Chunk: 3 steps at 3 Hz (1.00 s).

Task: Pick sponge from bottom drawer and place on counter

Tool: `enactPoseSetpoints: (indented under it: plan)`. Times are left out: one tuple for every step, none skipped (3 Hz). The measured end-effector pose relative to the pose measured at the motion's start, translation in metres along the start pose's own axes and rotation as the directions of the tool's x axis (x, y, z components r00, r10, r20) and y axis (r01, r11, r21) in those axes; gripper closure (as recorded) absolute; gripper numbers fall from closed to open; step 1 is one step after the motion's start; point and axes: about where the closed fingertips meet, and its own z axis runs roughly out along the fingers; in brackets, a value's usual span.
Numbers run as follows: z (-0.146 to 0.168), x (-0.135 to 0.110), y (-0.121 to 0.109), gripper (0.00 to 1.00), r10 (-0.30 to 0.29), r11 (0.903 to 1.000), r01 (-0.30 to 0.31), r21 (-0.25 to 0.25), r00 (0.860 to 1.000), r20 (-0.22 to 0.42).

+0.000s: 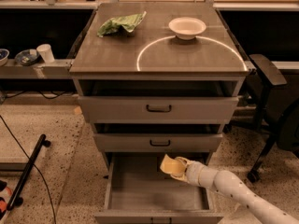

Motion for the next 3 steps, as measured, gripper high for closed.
enactPoseSetpoints:
  plan:
    - [-0.084, -0.055, -0.023, 1.00, -0.175, 0.9785, 0.176, 0.108, 0.984, -0.020]
    - [-0.104, -0.068, -0.007, 1.00, -0.210, 0.9732, 0.213, 0.087, 0.977, -0.035]
    - [-0.104, -0.068, -0.007, 1.00, -0.211, 0.9732, 0.213, 0.087, 0.977, -0.035]
